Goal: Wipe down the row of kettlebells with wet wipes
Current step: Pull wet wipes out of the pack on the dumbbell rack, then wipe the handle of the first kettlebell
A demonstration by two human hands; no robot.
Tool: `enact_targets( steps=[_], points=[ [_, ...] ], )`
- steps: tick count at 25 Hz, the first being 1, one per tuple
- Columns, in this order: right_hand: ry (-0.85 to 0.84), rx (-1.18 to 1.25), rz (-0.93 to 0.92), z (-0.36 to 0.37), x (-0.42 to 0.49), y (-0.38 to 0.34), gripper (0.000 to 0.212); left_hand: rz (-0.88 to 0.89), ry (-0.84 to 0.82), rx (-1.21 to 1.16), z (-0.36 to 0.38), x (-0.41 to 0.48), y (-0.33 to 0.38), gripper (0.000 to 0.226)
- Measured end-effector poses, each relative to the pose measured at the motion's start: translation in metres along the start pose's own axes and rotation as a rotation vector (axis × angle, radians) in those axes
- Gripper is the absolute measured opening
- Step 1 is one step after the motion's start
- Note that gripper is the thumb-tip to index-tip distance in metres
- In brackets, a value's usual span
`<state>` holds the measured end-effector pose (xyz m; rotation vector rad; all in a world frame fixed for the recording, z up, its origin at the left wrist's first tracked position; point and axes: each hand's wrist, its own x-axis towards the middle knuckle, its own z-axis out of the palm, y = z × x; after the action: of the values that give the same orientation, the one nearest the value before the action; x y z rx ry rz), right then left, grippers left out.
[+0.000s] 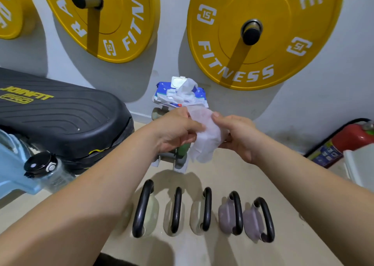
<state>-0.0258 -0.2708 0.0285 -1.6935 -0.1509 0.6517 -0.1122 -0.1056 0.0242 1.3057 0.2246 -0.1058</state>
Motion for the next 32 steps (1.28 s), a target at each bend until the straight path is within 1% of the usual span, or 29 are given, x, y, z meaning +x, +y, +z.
enact_targets(
  steps=[2,4,5,7,8,10,11,12,13,14,15,16,18,19,21,22,24,26,28,30,32],
  points=[
    [0.103,0.016,-0.038,-0.003,-0.013,0.008,0.023,-0.048,-0.012,0.123,0.000,-0.020,-0.007,0.057],
    [0.147,0.055,-0.059,0.003,-0.027,0.015,0.021,-0.104,0.053,0.217,-0.002,-0.041,-0.016,0.053],
    [0.127,0.099,-0.066,0.008,-0.031,0.019,0.019,-0.140,0.101,0.229,-0.004,-0.050,-0.019,0.047],
    [-0.015,0.238,-0.058,0.024,-0.036,0.028,0.019,-0.194,0.188,0.141,-0.005,-0.068,-0.024,0.033],
    [-0.107,0.288,-0.040,0.033,-0.039,0.032,0.019,-0.215,0.214,0.032,-0.006,-0.075,-0.029,0.038],
    [-0.280,0.307,0.000,0.046,-0.038,0.039,0.026,-0.240,0.256,-0.141,-0.008,-0.084,-0.040,0.071],
    [-0.355,0.281,0.009,0.050,-0.033,0.042,0.036,-0.230,0.256,-0.198,-0.008,-0.088,-0.047,0.079],
    [-0.414,0.263,0.004,0.051,-0.030,0.044,0.046,-0.216,0.226,-0.241,-0.004,-0.092,-0.051,0.078],
    [-0.469,0.267,0.002,0.051,-0.026,0.046,0.052,-0.195,0.192,-0.268,0.000,-0.095,-0.057,0.072],
    [-0.497,0.265,0.007,0.051,-0.023,0.047,0.051,-0.174,0.157,-0.274,0.003,-0.097,-0.060,0.064],
    [-0.494,0.248,0.019,0.051,-0.020,0.049,0.048,-0.171,0.152,-0.259,0.003,-0.097,-0.062,0.060],
    [-0.453,0.208,0.033,0.051,-0.020,0.050,0.043,-0.182,0.166,-0.242,0.004,-0.097,-0.062,0.059],
    [-0.324,0.108,0.061,0.055,-0.019,0.057,0.030,-0.216,0.220,-0.225,0.004,-0.097,-0.057,0.058],
    [-0.294,0.085,0.077,0.058,-0.020,0.062,0.029,-0.243,0.239,-0.218,0.004,-0.097,-0.053,0.056],
    [-0.281,0.052,0.117,0.067,-0.020,0.072,0.033,-0.300,0.287,-0.182,-0.002,-0.096,-0.045,0.044],
    [-0.268,0.028,0.130,0.073,-0.020,0.075,0.032,-0.326,0.307,-0.137,-0.008,-0.096,-0.042,0.040],
    [-0.206,-0.032,0.126,0.086,-0.016,0.080,0.022,-0.340,0.364,-0.025,-0.029,-0.095,-0.044,0.031],
    [-0.157,-0.108,0.104,0.103,-0.009,0.089,0.014,-0.340,0.425,0.059,-0.051,-0.098,-0.054,0.015],
    [-0.177,-0.197,0.097,0.127,0.000,0.103,0.010,-0.334,0.498,0.124,-0.077,-0.102,-0.074,0.005],
    [-0.224,-0.261,0.104,0.156,0.011,0.123,0.013,-0.298,0.600,0.225,-0.105,-0.103,-0.098,0.015],
    [-0.269,-0.330,0.070,0.184,0.024,0.146,0.016,-0.256,0.735,0.372,-0.137,-0.102,-0.121,0.020]
  ],
)
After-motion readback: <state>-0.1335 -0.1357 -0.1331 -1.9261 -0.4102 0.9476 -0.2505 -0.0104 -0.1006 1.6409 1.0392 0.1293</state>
